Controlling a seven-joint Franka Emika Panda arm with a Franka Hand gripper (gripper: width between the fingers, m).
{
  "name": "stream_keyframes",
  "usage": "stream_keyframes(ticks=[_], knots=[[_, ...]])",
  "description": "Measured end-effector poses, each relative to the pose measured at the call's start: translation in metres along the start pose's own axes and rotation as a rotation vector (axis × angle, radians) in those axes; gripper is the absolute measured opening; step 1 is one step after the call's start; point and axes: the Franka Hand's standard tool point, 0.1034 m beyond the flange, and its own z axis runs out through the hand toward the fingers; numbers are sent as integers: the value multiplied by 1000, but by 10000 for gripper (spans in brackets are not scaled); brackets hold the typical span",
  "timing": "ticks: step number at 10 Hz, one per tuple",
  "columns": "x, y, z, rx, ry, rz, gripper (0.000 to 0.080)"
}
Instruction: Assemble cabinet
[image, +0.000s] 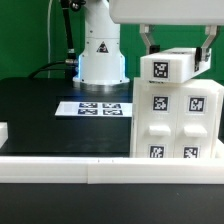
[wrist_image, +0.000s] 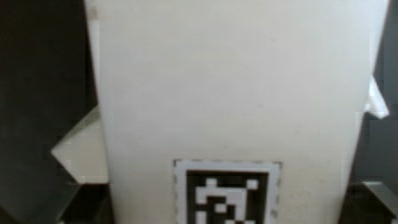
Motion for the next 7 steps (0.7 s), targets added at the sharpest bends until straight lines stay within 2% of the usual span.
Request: stream_keyframes(ticks=[2, 7], knots=[[0, -2, 0, 10, 8, 163, 560], [-4, -7, 1, 13, 5, 495, 560]])
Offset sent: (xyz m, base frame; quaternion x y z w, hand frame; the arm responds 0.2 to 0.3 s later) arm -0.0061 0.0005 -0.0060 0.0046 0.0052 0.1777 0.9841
